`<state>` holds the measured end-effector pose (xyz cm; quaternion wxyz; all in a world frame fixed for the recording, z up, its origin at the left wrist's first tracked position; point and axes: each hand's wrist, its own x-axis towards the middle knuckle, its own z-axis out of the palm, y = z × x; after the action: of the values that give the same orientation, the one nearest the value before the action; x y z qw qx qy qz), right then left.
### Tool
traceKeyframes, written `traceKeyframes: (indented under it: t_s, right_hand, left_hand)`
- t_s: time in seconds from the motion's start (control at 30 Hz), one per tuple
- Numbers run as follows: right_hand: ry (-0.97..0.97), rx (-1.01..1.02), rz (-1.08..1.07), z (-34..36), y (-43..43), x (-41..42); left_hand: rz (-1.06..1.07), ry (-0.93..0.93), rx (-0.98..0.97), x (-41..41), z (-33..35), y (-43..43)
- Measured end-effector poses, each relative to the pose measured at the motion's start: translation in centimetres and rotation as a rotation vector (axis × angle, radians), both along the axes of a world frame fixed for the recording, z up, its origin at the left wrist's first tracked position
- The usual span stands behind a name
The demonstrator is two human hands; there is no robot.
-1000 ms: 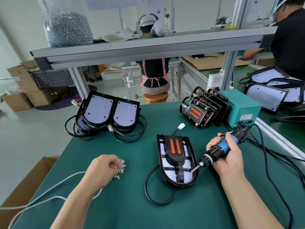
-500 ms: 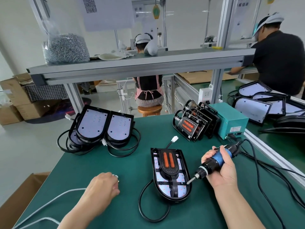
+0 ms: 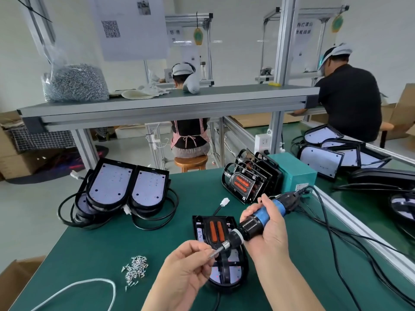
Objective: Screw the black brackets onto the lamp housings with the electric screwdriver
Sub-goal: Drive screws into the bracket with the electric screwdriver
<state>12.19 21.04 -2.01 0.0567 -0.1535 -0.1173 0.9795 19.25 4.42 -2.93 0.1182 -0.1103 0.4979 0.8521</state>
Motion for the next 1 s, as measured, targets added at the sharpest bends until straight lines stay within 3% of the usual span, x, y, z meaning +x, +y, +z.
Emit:
traceKeyframes:
  t_s: [0.23,1.0]
  right_hand:
    - [-0.028,0.017,-0.055,0.8,0.0,0.3]
    - [-0.064,0.087,-0.107,-1.0,-0.6,1.0]
  left_hand:
    - [0.029,-0.095,0.142,1.0,0.0,-0.2]
    - [0.204,-0.100,0.162,2.7,-2.1,0.7]
